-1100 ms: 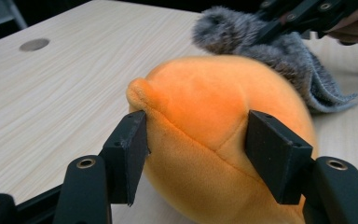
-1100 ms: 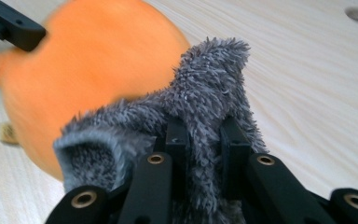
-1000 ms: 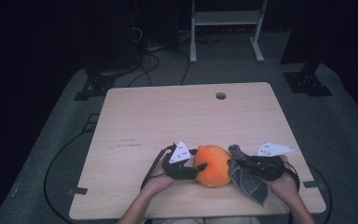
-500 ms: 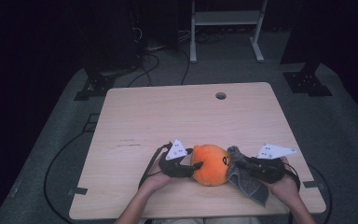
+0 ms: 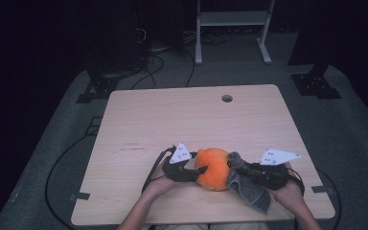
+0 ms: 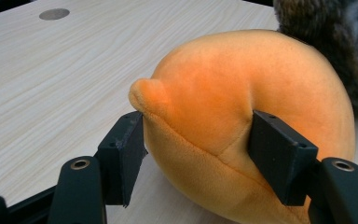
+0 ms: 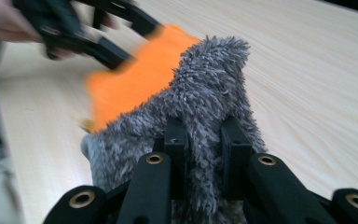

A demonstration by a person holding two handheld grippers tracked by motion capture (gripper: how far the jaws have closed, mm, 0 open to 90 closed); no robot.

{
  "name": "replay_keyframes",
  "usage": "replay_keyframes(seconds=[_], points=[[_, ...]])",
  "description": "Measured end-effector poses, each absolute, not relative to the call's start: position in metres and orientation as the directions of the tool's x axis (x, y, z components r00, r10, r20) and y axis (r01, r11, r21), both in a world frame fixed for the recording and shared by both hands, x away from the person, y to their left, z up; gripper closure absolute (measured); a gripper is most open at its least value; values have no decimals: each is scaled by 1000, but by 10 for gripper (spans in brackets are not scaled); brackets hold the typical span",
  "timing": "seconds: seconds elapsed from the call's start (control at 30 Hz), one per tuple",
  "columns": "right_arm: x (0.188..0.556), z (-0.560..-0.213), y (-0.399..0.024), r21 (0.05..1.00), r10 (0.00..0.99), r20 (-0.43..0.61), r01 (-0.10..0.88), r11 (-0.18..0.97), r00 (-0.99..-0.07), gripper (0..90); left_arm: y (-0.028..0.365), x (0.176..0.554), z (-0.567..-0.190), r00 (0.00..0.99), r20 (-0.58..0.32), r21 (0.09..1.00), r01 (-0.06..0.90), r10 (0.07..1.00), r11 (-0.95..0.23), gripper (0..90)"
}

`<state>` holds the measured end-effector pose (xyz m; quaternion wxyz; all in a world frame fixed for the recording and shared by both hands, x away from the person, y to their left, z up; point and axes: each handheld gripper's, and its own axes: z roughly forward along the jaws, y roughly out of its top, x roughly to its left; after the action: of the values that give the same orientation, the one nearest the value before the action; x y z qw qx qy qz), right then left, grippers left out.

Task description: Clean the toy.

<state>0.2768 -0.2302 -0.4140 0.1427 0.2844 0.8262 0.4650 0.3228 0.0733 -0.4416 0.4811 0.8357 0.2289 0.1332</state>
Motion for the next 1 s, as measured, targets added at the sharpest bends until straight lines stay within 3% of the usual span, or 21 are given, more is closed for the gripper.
replay_keyframes(seconds=[0.17, 0.2, 0.27, 0.43, 0.57, 0.67, 0.9, 0.97, 1.0], points=[[283, -428, -227, 822, 624, 1, 357, 445, -781, 758, 77, 323, -434, 863, -76, 895, 279, 499, -347, 266], [285, -428, -230, 823, 631, 7, 363, 437, -776, 757, 76, 323, -434, 868, -80, 895, 279, 490, -348, 272], [288, -429, -235, 805, 676, -21, 389, 448, -736, 759, 72, 321, -436, 882, -65, 894, 260, 467, -366, 383], [279, -417, -234, 830, 673, -44, 348, 436, -739, 763, 69, 319, -435, 874, -28, 895, 238, 485, -377, 438], [263, -401, -212, 870, 580, -47, 252, 424, -814, 763, 65, 321, -435, 870, -38, 902, 241, 491, -358, 450], [258, -406, -193, 846, 533, -89, 218, 486, -841, 762, 65, 321, -434, 870, -29, 896, 241, 493, -372, 444], [270, -412, -213, 833, 625, -93, 284, 475, -775, 763, 68, 322, -437, 871, -23, 887, 243, 490, -392, 437], [275, -417, -222, 826, 643, -64, 321, 464, -764, 763, 69, 323, -437, 863, -48, 890, 265, 502, -371, 388], [276, -419, -223, 821, 638, -55, 329, 467, -768, 763, 69, 325, -436, 851, -67, 890, 287, 521, -354, 288]])
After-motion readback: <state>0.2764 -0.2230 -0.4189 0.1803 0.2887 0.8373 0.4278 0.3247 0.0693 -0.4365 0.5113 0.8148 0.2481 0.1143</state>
